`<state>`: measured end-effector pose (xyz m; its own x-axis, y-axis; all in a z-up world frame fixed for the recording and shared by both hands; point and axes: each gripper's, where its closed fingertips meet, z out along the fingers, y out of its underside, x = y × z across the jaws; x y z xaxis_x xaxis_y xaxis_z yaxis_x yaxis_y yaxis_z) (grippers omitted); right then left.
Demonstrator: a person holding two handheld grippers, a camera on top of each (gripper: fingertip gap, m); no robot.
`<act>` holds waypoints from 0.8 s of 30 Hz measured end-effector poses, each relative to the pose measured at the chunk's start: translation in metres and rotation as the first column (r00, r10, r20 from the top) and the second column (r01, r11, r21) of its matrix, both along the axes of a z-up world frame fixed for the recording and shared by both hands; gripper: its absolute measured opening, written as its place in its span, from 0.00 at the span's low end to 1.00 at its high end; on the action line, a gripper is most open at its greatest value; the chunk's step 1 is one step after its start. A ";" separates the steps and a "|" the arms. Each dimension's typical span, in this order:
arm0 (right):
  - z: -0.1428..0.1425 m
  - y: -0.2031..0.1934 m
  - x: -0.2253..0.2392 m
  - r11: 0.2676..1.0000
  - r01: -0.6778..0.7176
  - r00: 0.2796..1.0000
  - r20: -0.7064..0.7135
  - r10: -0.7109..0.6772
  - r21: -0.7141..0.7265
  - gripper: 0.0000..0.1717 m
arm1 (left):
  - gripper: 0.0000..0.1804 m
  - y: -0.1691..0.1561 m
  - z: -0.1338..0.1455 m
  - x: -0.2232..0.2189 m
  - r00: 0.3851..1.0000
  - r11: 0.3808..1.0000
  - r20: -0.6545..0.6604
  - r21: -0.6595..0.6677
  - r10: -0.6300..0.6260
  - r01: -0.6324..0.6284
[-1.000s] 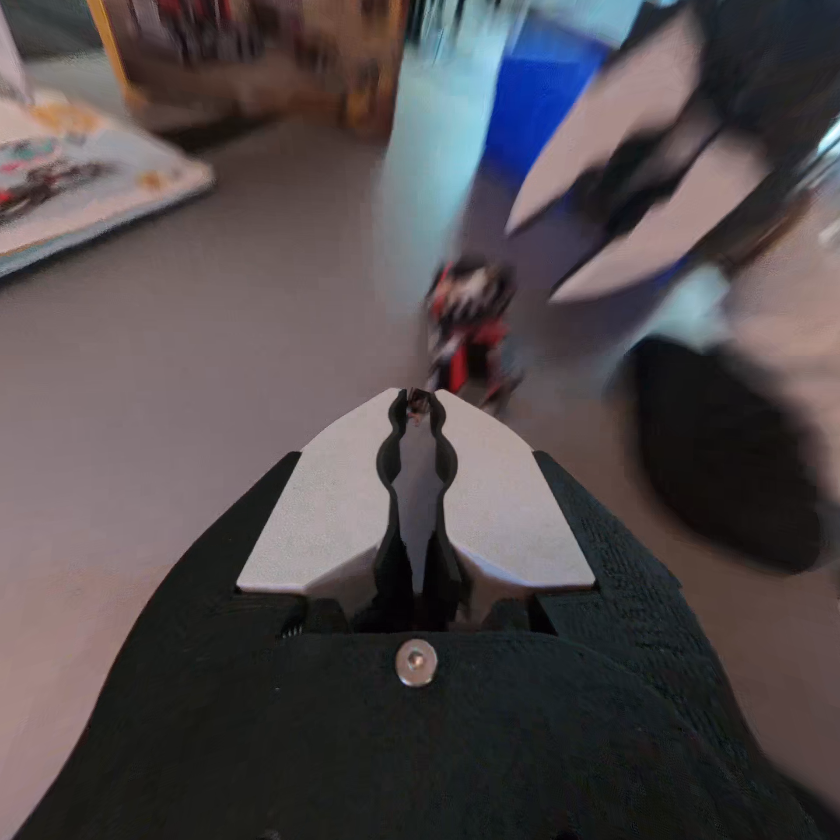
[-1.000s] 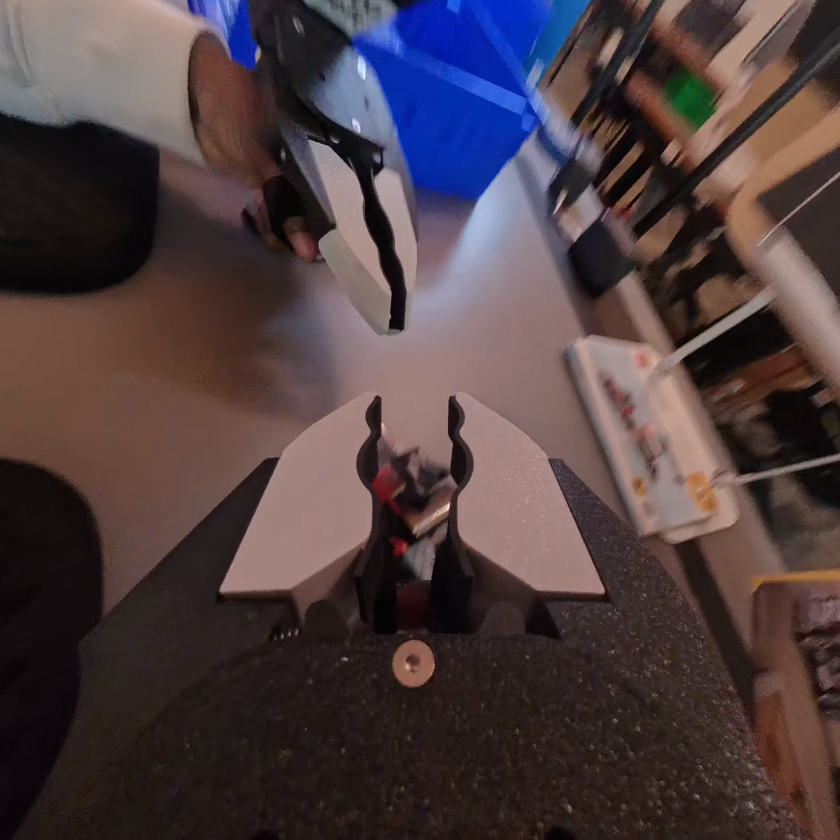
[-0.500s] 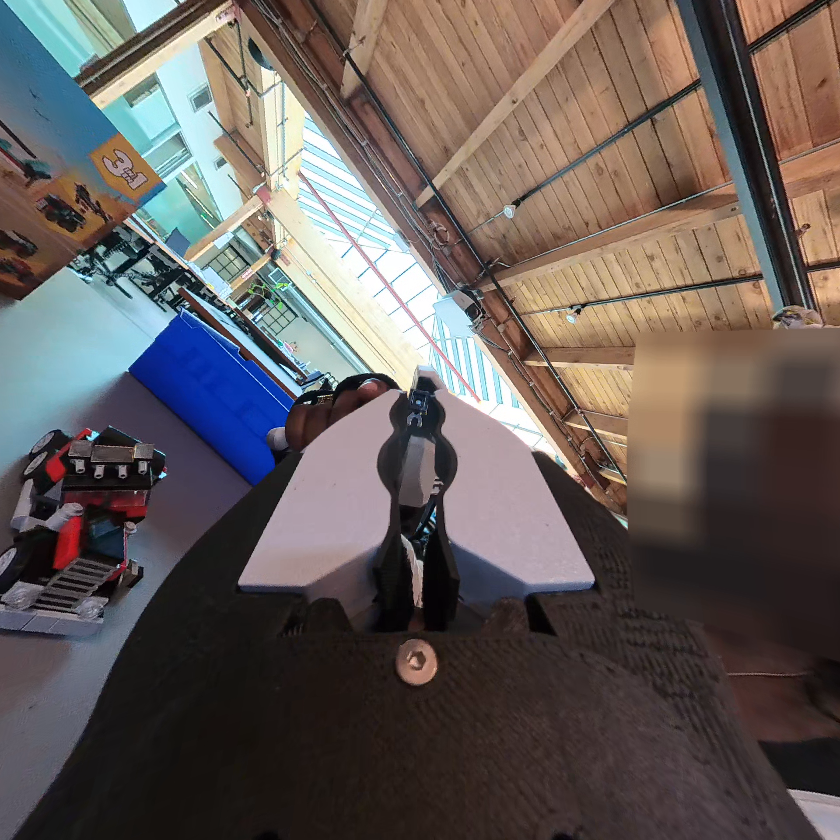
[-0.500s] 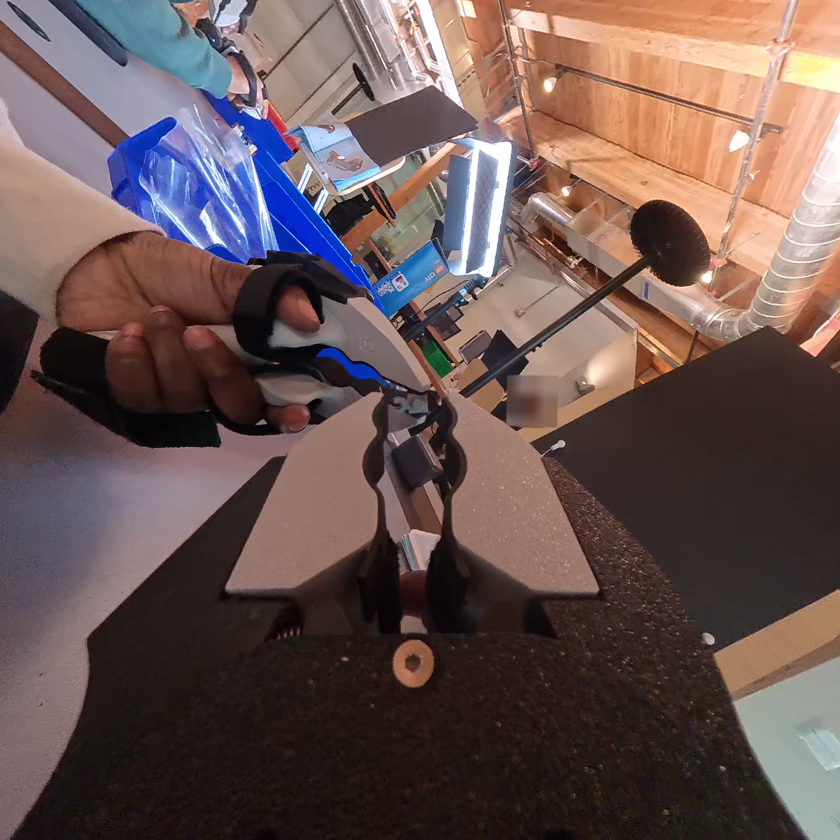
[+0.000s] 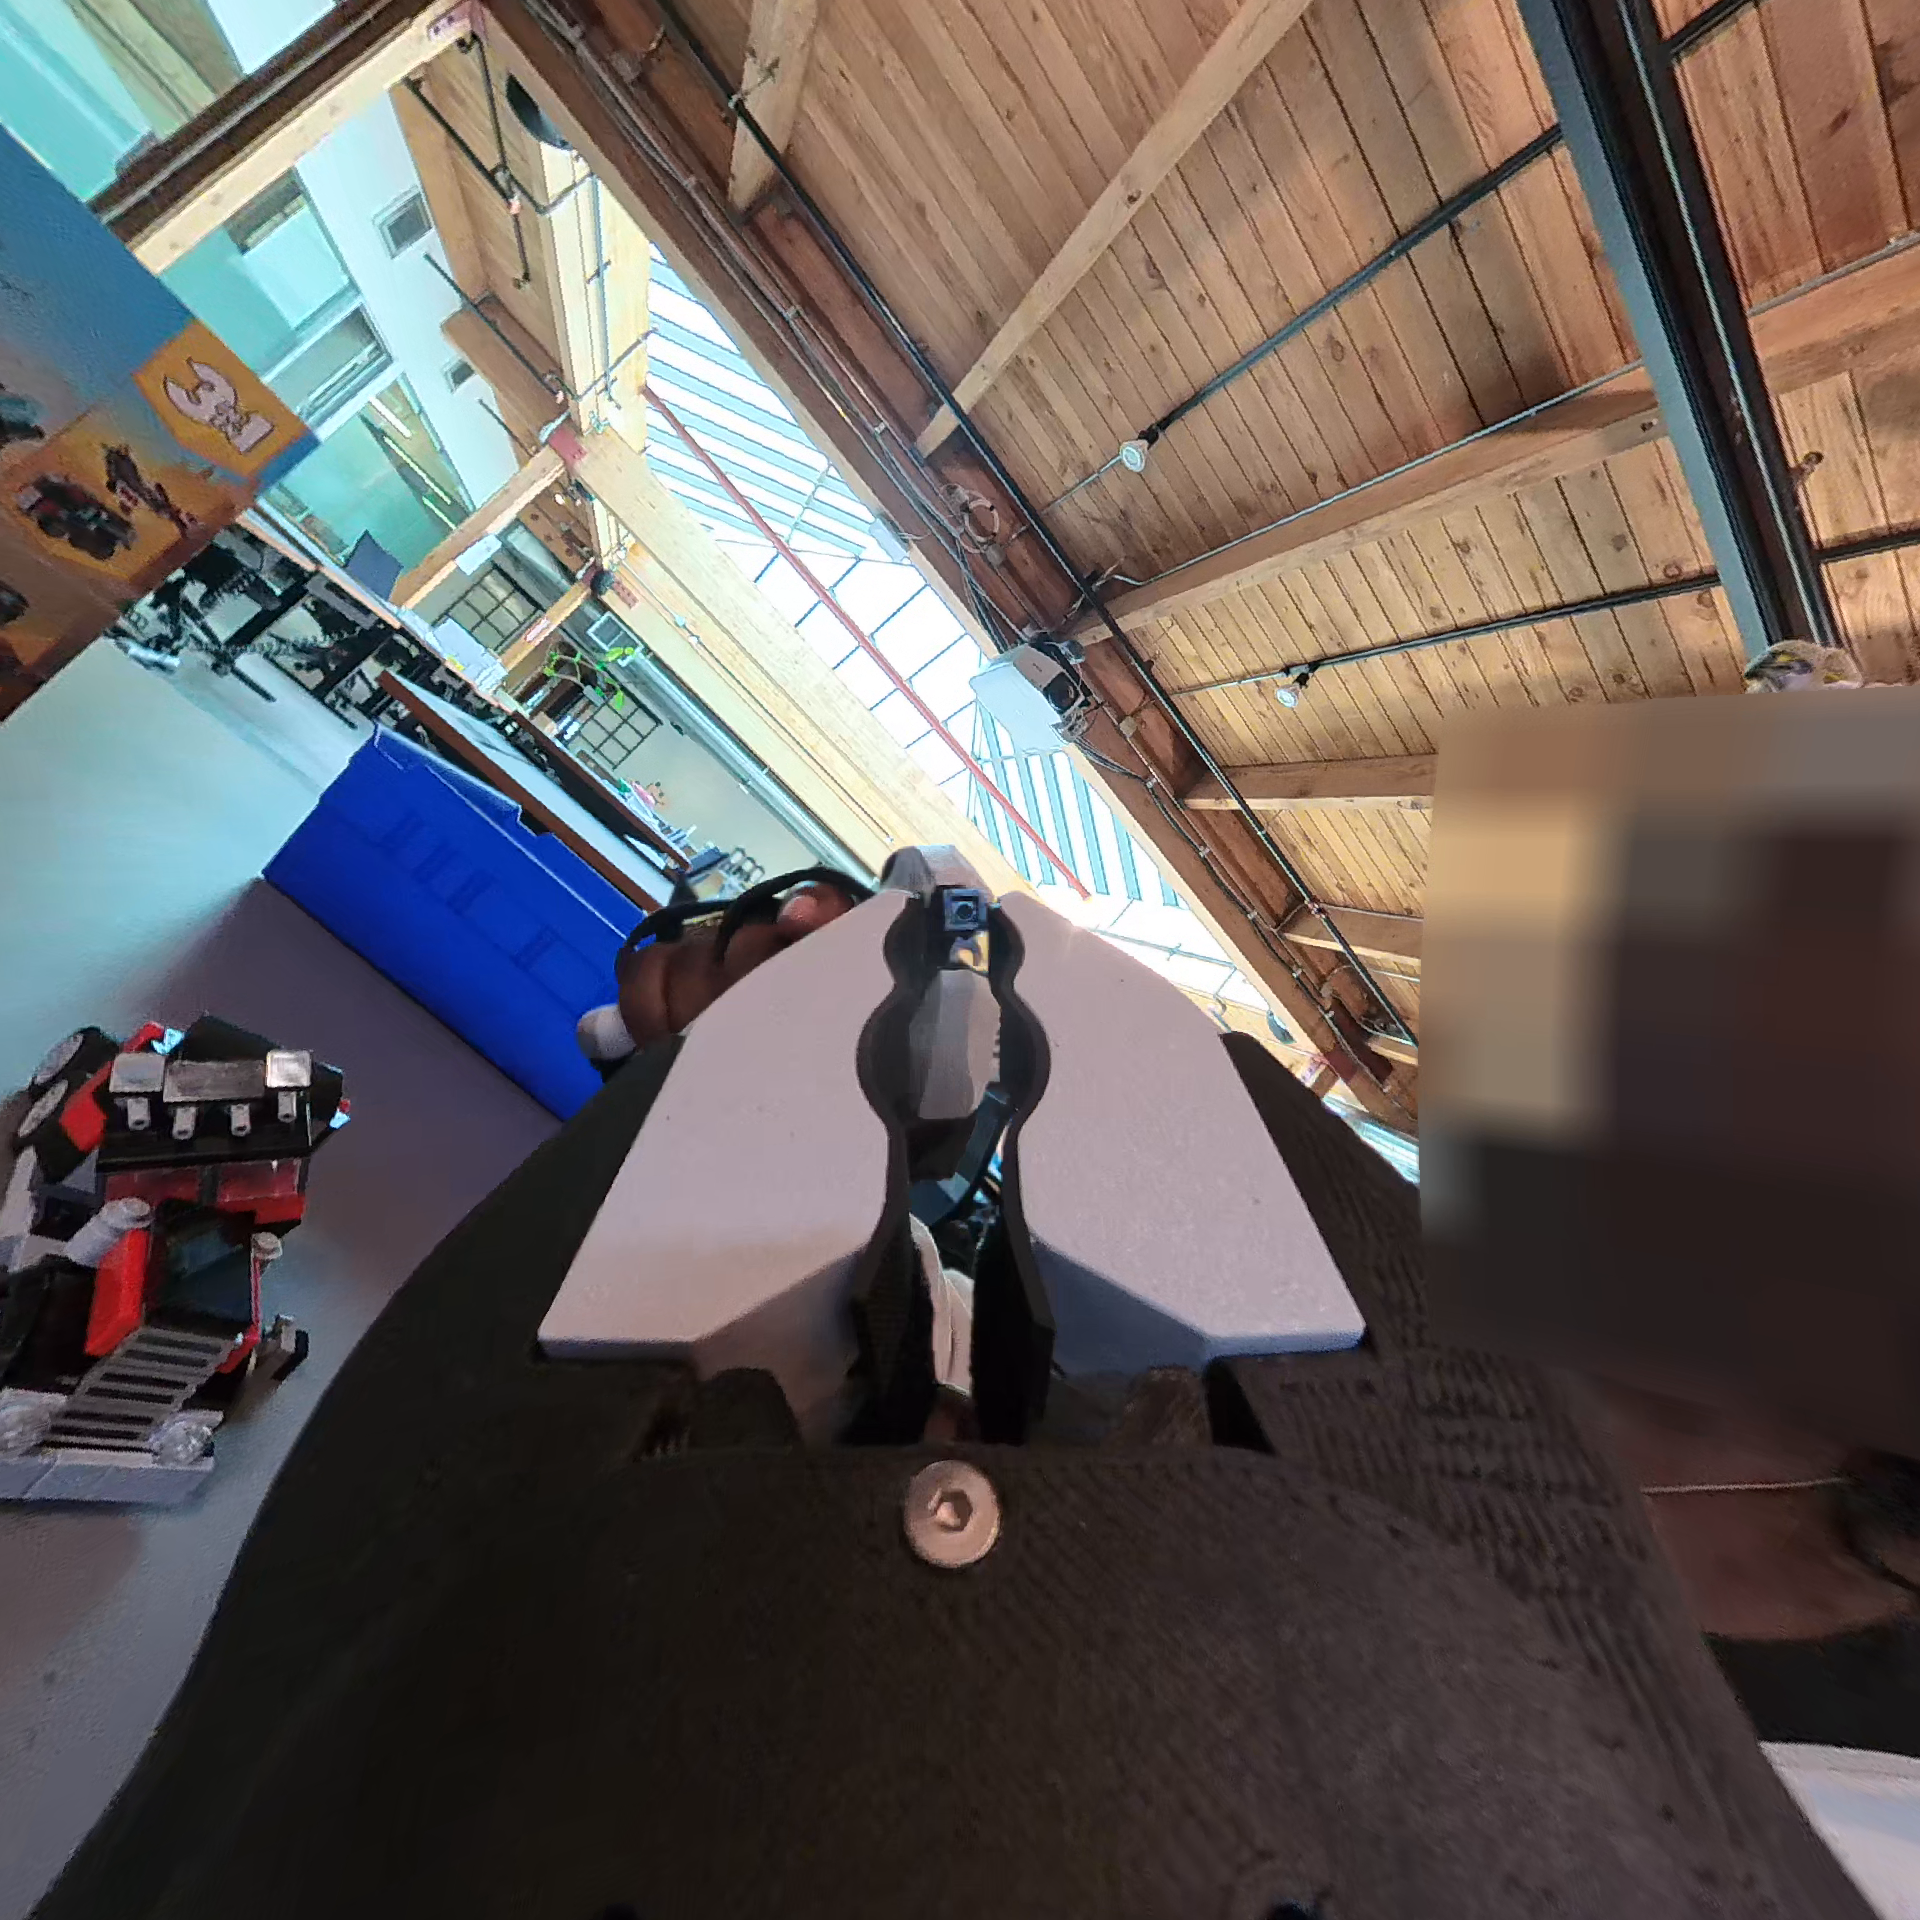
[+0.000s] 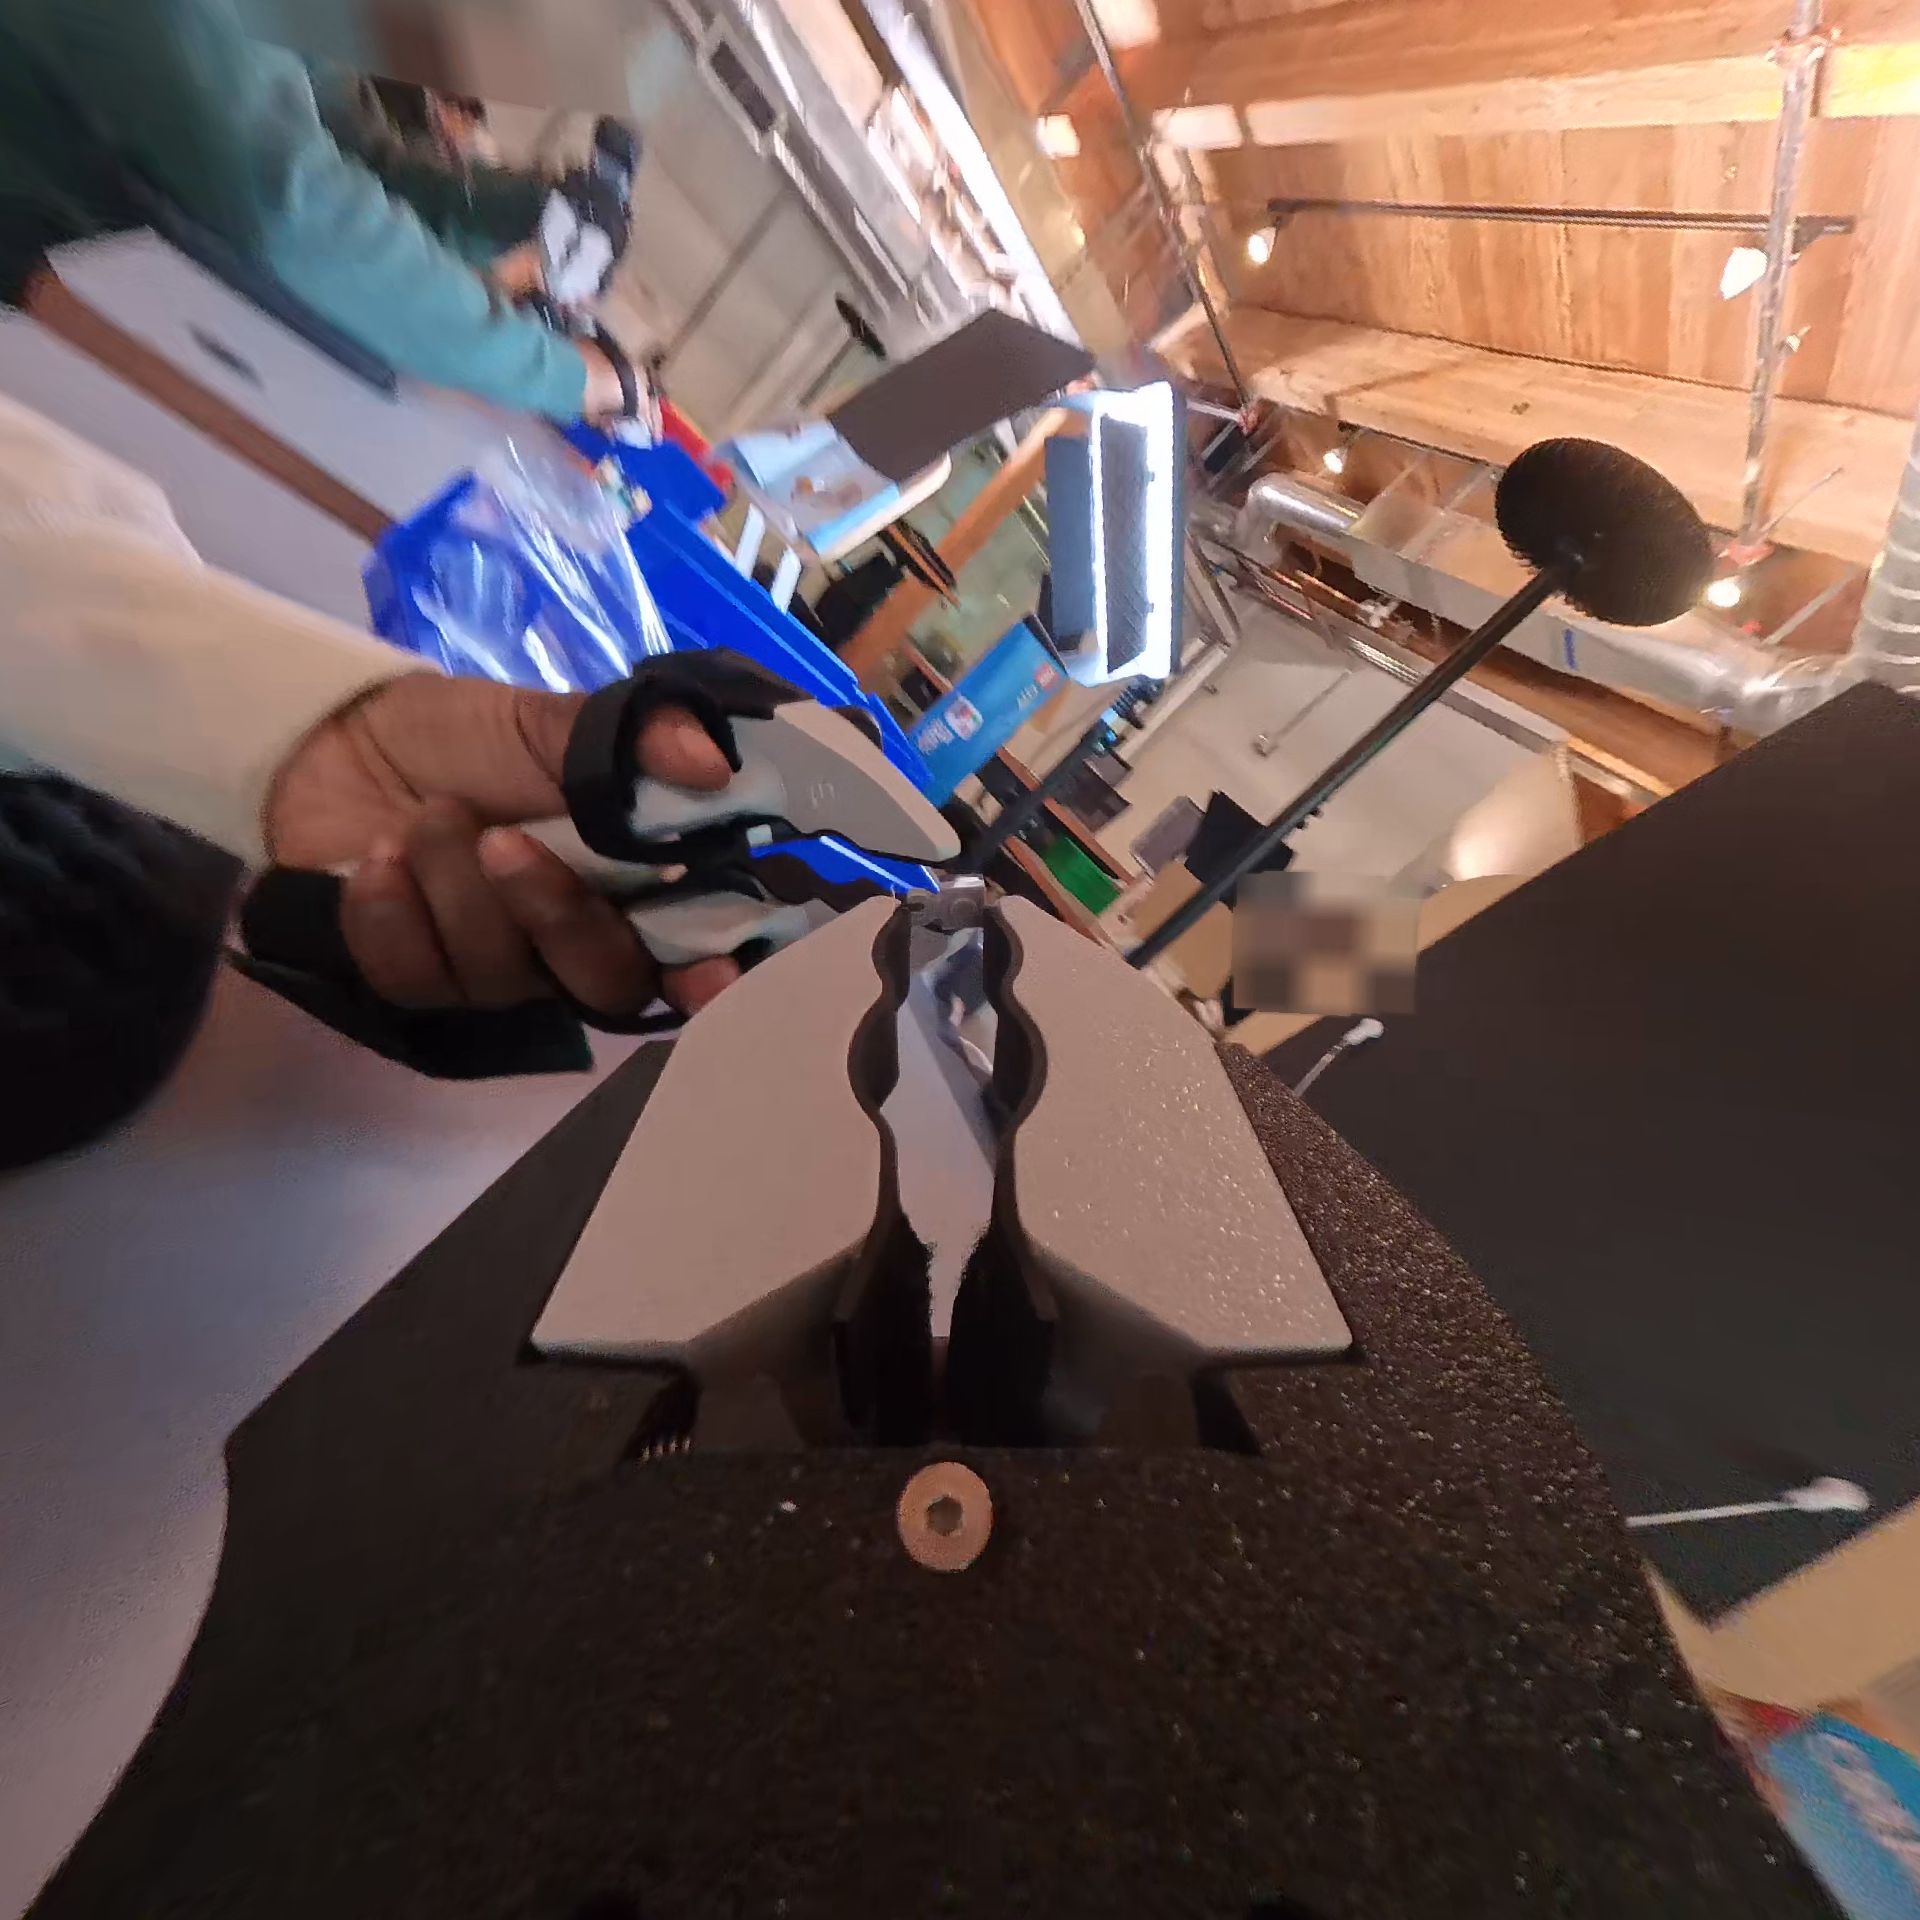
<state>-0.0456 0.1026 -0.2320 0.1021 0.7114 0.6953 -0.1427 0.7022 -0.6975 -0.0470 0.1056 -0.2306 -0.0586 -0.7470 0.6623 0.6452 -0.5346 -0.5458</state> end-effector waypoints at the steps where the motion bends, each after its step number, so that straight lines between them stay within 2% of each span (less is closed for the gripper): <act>1: 0.003 -0.001 0.003 0.998 -0.037 0.999 -0.015 0.036 -0.041 0.08 | 0.07 -0.001 0.002 -0.002 1.000 1.000 -0.002 0.009 0.004 -0.004; 4: 0.006 -0.001 0.007 0.994 -0.083 0.996 -0.031 0.081 -0.078 0.08 | 0.08 -0.004 0.002 -0.002 0.999 1.000 -0.042 0.030 0.003 -0.002; 10: -0.002 -0.006 0.003 0.996 -0.082 0.996 0.020 0.083 -0.018 0.08 | 0.10 -0.010 -0.001 0.011 0.994 0.998 -0.092 0.027 -0.057 0.060; 16: -0.007 -0.009 0.001 0.997 -0.064 0.997 0.055 0.062 0.040 0.08 | 0.04 -0.009 -0.001 0.008 0.995 0.998 -0.072 0.003 -0.066 0.066; 24: -0.007 -0.010 0.001 0.996 -0.056 0.997 0.060 0.052 0.065 0.08 | 0.07 -0.010 -0.002 0.009 0.994 0.997 -0.084 0.002 -0.074 0.074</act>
<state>-0.0441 0.0931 -0.2393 0.0233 0.6664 0.7452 -0.1421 0.7401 -0.6573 -0.0376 0.0960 -0.2330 -0.0583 -0.7459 0.6634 0.5556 -0.5764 -0.5992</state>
